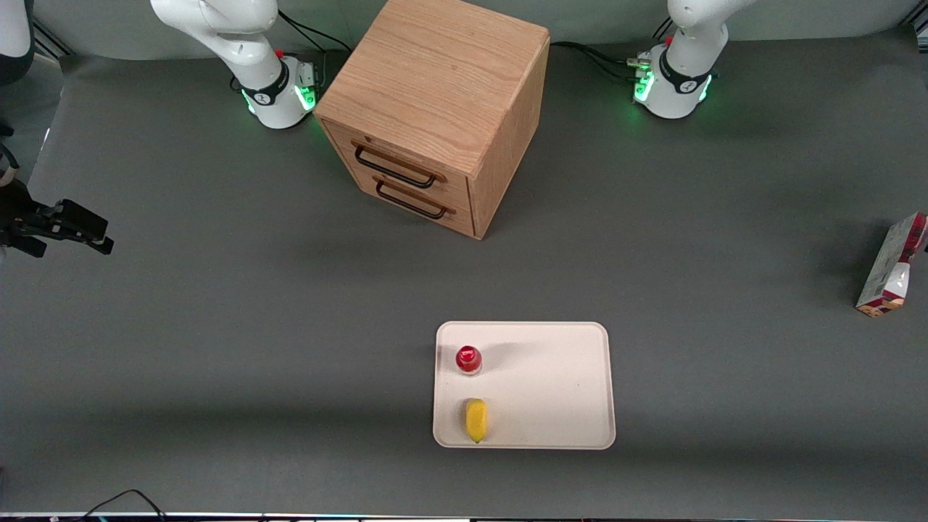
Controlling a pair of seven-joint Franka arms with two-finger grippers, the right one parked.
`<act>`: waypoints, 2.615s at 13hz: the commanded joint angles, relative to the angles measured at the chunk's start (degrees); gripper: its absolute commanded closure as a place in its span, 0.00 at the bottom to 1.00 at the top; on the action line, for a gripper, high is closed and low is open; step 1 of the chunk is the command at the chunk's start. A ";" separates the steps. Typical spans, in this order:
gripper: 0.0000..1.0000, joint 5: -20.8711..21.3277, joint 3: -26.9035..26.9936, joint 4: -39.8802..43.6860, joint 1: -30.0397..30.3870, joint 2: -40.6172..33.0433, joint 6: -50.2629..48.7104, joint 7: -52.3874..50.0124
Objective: Place red cookie box on tray
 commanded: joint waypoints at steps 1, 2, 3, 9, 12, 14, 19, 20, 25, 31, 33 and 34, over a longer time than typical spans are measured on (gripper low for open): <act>0.00 -3.38 1.37 -7.88 0.09 -1.37 8.55 6.05; 0.00 -4.52 1.81 -9.29 0.09 -1.02 10.67 6.76; 0.00 -5.32 1.82 -10.09 0.09 -0.49 11.99 7.81; 0.56 -5.76 1.99 -11.33 0.26 2.50 17.53 8.70; 1.00 -5.76 1.99 -11.24 0.09 2.85 17.81 8.61; 1.00 -5.76 1.99 -10.98 -0.17 2.24 16.58 8.09; 1.00 -4.89 0.68 -2.39 -4.03 -1.36 1.07 -5.94; 1.00 -4.62 -0.89 1.03 -4.56 -1.54 -3.59 -11.46; 1.00 -2.69 -8.62 13.61 -8.43 -1.54 -16.11 -42.13; 1.00 7.66 -26.80 19.26 -14.41 -0.49 -20.07 -89.49; 1.00 11.71 -31.13 20.39 -17.56 2.22 -19.72 -99.19; 1.00 12.94 -32.27 21.09 -19.40 3.89 -19.29 -101.32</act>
